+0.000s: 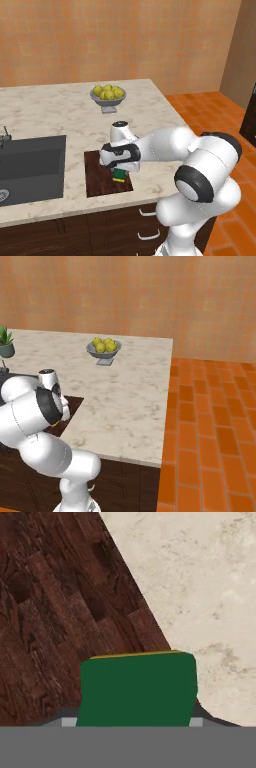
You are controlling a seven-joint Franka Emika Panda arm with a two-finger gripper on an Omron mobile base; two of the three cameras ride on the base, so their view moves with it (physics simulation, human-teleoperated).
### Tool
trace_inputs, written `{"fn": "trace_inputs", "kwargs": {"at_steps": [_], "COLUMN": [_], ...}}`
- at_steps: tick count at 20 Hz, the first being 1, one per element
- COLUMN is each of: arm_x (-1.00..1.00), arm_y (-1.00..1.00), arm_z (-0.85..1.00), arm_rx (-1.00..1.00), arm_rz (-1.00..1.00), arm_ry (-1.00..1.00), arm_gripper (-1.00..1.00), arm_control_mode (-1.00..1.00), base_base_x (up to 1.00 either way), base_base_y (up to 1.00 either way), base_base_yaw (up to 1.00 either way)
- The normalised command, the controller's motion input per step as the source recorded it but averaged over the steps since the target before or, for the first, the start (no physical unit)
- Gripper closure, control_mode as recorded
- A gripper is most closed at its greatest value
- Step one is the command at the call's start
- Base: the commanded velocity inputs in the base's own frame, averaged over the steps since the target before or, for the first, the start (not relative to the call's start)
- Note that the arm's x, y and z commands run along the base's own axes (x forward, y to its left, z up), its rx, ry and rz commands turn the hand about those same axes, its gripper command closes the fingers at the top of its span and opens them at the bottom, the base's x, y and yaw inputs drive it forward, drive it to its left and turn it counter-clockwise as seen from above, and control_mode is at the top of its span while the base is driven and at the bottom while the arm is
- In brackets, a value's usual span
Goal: Pick up the sponge from the counter and clean the cutting board by briefly scrubbing or pressing down on the cutting board. Once finished, release the sponge.
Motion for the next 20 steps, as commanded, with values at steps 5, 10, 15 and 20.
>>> {"fn": "trace_inputs", "kwargs": {"at_steps": [5, 10, 15, 20], "arm_x": [0.0, 0.0, 0.0, 0.0], "arm_y": [0.62, 0.52, 0.26, 0.04], "arm_z": [0.0, 0.01, 0.01, -0.01], "arm_rx": [-0.16, -0.1, -0.02, 0.0], "arm_rz": [-0.16, -0.06, 0.0, 0.06], "arm_ry": [-0.04, -0.02, 0.0, -0.13], "arm_gripper": [1.0, 1.0, 1.0, 1.0], "arm_control_mode": [-1.0, -1.0, -1.0, -1.0], "base_base_x": [0.0, 0.0, 0.0, 0.0], "base_base_y": [0.0, 0.0, 0.0, 0.0], "base_base_yaw": [0.0, 0.0, 0.0, 0.0]}}
